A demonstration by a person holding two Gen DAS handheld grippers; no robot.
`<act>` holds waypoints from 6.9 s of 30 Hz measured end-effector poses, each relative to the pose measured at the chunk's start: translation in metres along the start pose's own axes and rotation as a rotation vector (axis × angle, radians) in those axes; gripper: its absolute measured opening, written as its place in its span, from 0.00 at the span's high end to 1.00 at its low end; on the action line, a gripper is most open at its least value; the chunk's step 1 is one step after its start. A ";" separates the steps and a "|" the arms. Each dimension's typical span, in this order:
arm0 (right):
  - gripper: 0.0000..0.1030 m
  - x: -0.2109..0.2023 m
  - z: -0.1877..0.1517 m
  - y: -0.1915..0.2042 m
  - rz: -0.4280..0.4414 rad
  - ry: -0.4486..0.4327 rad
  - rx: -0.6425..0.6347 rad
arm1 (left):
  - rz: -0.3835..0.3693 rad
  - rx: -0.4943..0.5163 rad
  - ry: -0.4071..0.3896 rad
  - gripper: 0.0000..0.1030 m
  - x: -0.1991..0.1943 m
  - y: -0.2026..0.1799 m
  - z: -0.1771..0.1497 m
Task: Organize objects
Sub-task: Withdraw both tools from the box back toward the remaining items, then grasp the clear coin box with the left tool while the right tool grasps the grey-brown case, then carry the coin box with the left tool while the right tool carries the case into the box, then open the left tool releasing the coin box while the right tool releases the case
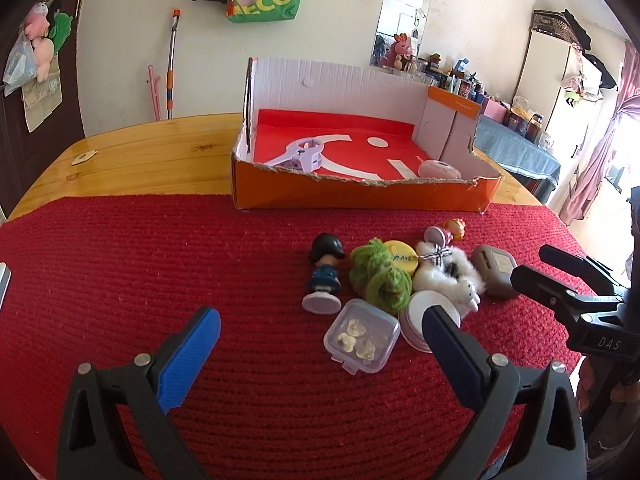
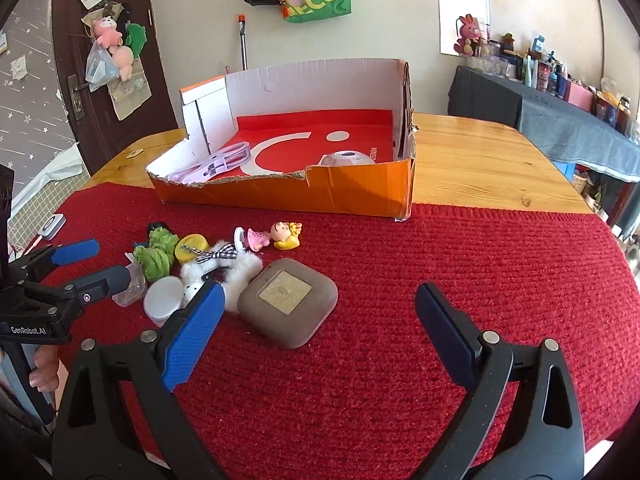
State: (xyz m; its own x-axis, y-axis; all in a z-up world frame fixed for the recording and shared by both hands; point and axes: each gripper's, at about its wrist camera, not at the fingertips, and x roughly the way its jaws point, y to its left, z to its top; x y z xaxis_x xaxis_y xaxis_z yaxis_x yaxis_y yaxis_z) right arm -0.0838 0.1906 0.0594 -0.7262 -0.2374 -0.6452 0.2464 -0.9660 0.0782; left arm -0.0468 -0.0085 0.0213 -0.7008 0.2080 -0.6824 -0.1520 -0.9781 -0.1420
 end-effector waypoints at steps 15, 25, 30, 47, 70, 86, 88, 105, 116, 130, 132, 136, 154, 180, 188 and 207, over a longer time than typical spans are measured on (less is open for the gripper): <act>0.05 0.012 -0.005 -0.003 0.000 0.040 0.002 | -0.020 0.039 0.029 0.09 0.003 0.001 -0.004; 0.06 0.018 -0.005 0.005 -0.004 0.063 -0.048 | -0.055 0.100 0.025 0.25 0.006 -0.009 -0.003; 0.12 0.021 -0.003 0.010 -0.021 0.075 -0.081 | -0.072 0.105 0.024 0.36 0.007 -0.010 -0.002; 0.42 0.015 -0.004 0.016 0.062 0.045 -0.102 | -0.112 0.158 0.010 0.60 0.000 -0.024 -0.003; 0.42 -0.004 0.029 0.018 0.115 -0.018 -0.100 | -0.124 0.160 -0.066 0.60 -0.022 -0.026 0.031; 0.42 0.028 0.090 0.021 0.180 0.021 -0.172 | -0.189 0.190 -0.024 0.60 0.009 -0.023 0.108; 0.42 0.039 0.097 0.022 0.197 0.051 -0.198 | -0.214 0.209 0.007 0.60 0.019 -0.023 0.119; 0.42 0.122 0.127 0.025 0.314 0.333 -0.440 | -0.266 0.396 0.257 0.60 0.097 -0.025 0.147; 0.42 0.145 0.128 0.027 0.347 0.436 -0.512 | -0.305 0.507 0.339 0.60 0.114 -0.033 0.152; 0.42 0.158 0.125 0.023 0.386 0.492 -0.551 | -0.316 0.621 0.423 0.60 0.137 -0.041 0.145; 0.42 0.160 0.124 0.023 0.388 0.498 -0.556 | -0.320 0.621 0.427 0.60 0.138 -0.041 0.145; 0.42 0.162 0.122 0.021 0.390 0.506 -0.552 | -0.322 0.633 0.425 0.60 0.139 -0.041 0.144; 0.42 0.162 0.118 0.014 0.389 0.509 -0.558 | -0.325 0.636 0.423 0.60 0.140 -0.041 0.144; 0.42 0.168 0.115 0.002 0.386 0.518 -0.566 | -0.333 0.629 0.415 0.57 0.136 -0.035 0.143; 0.41 0.171 0.116 -0.012 0.386 0.515 -0.567 | -0.334 0.628 0.406 0.57 0.137 -0.037 0.145; 0.39 0.138 0.123 -0.075 0.348 0.435 -0.554 | -0.337 0.596 0.314 0.48 0.097 -0.033 0.147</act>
State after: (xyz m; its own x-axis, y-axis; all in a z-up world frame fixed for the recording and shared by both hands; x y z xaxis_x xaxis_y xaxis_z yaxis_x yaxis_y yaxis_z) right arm -0.2820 0.2179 0.0579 -0.2597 -0.3450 -0.9019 0.7811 -0.6243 0.0139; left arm -0.2127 0.0447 0.0651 -0.3314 0.3970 -0.8559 -0.7369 -0.6755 -0.0280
